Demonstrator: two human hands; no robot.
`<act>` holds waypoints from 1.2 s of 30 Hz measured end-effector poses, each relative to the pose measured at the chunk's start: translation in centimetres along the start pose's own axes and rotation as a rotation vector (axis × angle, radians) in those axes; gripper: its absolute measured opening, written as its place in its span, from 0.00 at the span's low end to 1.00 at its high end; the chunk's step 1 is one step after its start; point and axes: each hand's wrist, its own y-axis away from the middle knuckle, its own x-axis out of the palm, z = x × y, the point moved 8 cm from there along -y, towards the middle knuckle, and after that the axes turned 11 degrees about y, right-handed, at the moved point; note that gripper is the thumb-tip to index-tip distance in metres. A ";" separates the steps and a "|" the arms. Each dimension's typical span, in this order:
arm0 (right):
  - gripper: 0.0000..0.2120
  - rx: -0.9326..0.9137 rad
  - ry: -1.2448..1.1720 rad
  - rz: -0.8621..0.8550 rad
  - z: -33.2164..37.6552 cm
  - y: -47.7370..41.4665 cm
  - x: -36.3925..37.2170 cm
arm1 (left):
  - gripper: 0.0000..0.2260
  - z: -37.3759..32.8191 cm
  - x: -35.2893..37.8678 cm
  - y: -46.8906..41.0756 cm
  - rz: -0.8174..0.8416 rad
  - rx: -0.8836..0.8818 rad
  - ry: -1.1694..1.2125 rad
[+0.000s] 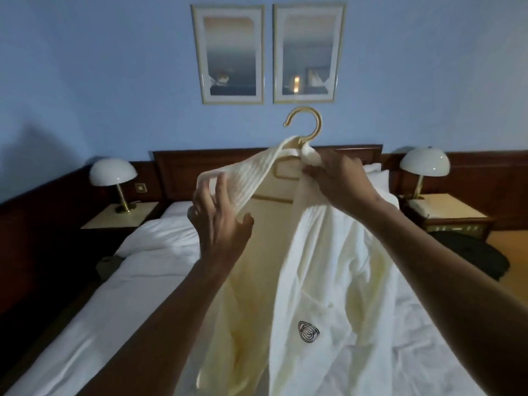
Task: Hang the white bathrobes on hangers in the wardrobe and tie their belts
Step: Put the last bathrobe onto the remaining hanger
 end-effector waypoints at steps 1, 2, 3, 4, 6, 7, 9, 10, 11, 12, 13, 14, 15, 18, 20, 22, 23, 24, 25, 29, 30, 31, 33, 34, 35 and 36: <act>0.11 -0.014 0.005 0.001 1.0 -1.3 -1.9 | 0.30 -0.5 -1.1 -1.1 -0.031 -0.022 0.086; 0.12 -0.036 0.008 -0.002 1.9 -2.5 -3.8 | 0.24 -1.0 -2.4 -2.4 -0.055 -0.060 0.201; 0.12 -0.067 0.012 -0.018 3.0 -3.6 -5.7 | 0.18 -1.6 -3.6 -3.8 -0.072 -0.115 0.314; 0.12 -0.095 0.018 -0.037 3.9 -4.4 -7.3 | 0.14 -2.4 -4.8 -5.3 -0.096 -0.179 0.384; 0.13 -0.125 0.045 -0.076 5.5 -5.8 -9.9 | 0.08 -5.4 -8.0 -8.1 -0.198 -0.213 0.442; 0.14 -0.126 0.060 -0.101 6.1 -6.4 -11.0 | 0.07 -7.5 -9.7 -9.4 -0.247 -0.194 0.472; 0.16 -0.110 0.071 -0.154 7.1 -7.7 -13.3 | 0.06 -12.2 -11.9 -11.1 -0.254 -0.141 0.526; 0.16 -0.104 0.061 -0.176 7.7 -8.3 -14.4 | 0.08 -14.5 -12.3 -11.6 -0.214 -0.075 0.529; 0.16 -0.107 0.044 -0.195 8.2 -8.8 -15.6 | 0.09 -16.8 -12.3 -11.8 -0.159 0.010 0.505; 0.15 -0.117 0.026 -0.205 8.8 -9.2 -16.5 | 0.09 -18.5 -11.9 -11.8 -0.094 0.085 0.471; 0.15 -0.135 0.016 -0.212 9.4 -9.5 -17.2 | 0.08 -19.5 -11.3 -11.7 -0.029 0.130 0.450; 0.15 -0.153 0.020 -0.217 9.9 -9.6 -17.7 | 0.08 -19.9 -10.7 -11.7 0.030 0.137 0.438; 0.15 -0.170 0.031 -0.219 10.3 -9.5 -18.0 | 0.08 -19.8 -10.3 -11.7 0.078 0.101 0.450; 0.15 -0.177 0.009 -0.176 9.9 -9.6 -17.4 | 0.11 -18.2 -11.9 -11.8 0.031 0.051 0.469; 0.17 -0.199 -0.029 -0.115 9.8 -9.4 -16.4 | 0.13 -17.2 -15.4 -11.9 -0.174 0.175 0.348; 0.18 -0.261 -0.046 -0.065 10.6 -9.1 -15.2 | 0.14 -15.4 -17.4 -12.6 -0.234 0.234 0.078; 0.19 -0.299 -0.059 -0.050 11.4 -8.9 -14.7 | 0.15 -14.0 -17.6 -13.2 -0.178 0.221 -0.048; 0.19 -0.332 -0.076 -0.037 12.2 -8.7 -14.1 | 0.15 -12.3 -17.6 -13.6 -0.088 0.170 -0.119; 0.20 -0.364 -0.089 -0.025 13.1 -8.6 -13.5 | 0.16 -10.4 -17.6 -13.6 0.015 0.098 -0.111; 0.21 -0.460 -0.166 0.067 16.5 -7.7 -9.5 | 0.25 -4.9 -19.8 -10.9 0.096 -0.029 -0.012; 0.21 -0.491 -0.188 0.093 17.5 -7.3 -8.4 | 0.26 -3.8 -21.0 -10.0 0.062 -0.045 -0.033; 0.20 -0.518 -0.202 0.136 18.4 -6.8 -7.3 | 0.26 -2.5 -22.4 -9.2 0.032 -0.070 -0.059; 0.17 -0.567 -0.186 0.243 20.0 -6.0 -4.5 | 0.26 0.0 -26.0 -7.2 -0.020 -0.121 -0.119; 0.16 -0.580 -0.150 0.279 20.6 -5.6 -3.2 | 0.27 1.3 -28.2 -6.1 -0.052 -0.141 -0.153; 0.16 -0.589 -0.107 0.297 21.2 -5.3 -1.9 | 0.27 2.5 -30.6 -5.0 -0.093 -0.154 -0.187; 0.16 -0.571 -0.089 0.299 21.6 -5.3 -0.8 | 0.28 3.6 -33.2 -4.0 -0.141 -0.173 -0.216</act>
